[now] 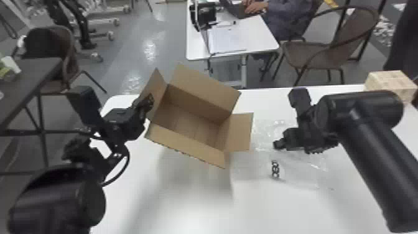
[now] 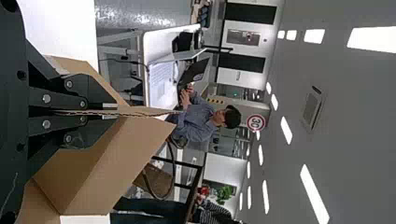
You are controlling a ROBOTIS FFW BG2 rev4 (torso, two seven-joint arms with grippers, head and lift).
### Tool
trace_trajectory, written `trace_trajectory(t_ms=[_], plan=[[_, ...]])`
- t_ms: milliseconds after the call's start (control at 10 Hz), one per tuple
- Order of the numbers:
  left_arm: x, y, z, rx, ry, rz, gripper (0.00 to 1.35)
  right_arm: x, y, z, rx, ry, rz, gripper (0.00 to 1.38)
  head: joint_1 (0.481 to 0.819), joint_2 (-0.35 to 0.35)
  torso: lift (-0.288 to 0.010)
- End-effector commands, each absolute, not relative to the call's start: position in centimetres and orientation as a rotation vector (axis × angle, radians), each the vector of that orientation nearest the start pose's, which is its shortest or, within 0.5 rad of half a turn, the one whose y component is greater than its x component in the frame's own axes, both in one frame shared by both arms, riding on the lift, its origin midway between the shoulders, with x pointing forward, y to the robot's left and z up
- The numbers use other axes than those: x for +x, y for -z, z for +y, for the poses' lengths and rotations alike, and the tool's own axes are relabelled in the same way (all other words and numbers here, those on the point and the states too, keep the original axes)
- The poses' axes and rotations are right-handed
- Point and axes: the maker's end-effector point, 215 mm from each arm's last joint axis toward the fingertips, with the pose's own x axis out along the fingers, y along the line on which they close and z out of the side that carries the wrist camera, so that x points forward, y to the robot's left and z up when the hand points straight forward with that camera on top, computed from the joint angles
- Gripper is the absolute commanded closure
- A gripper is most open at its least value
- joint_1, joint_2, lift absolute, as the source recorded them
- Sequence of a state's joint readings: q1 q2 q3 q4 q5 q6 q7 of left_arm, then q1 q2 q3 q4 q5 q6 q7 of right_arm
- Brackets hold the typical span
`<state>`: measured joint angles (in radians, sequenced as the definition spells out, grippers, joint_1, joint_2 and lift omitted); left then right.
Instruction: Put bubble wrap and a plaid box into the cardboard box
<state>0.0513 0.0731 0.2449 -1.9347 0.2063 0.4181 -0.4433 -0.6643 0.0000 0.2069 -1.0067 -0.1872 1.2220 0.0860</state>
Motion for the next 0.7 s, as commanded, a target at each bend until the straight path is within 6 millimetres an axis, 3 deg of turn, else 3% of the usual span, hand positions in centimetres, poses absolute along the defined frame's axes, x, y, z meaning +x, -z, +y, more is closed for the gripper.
trace_trajectory(t_ms=[0, 300, 600], plan=[[56.3, 27.2, 27.3, -0.135, 0.271, 0.051, 1.21, 59.4, 49.1, -11.4, 0.037, -0.289, 1.096, 1.19, 0.695, 0.141, -0.108], [56.2, 27.4, 27.4, -0.135, 0.268, 0.054, 1.21, 59.9, 46.8, -10.0, 0.07, -0.322, 1.039, 1.19, 0.695, 0.153, -0.108], [56.0, 27.7, 27.3, -0.137, 0.269, 0.057, 1.21, 59.6, 42.6, -8.1, 0.107, -0.381, 0.955, 1.19, 0.695, 0.169, -0.108]])
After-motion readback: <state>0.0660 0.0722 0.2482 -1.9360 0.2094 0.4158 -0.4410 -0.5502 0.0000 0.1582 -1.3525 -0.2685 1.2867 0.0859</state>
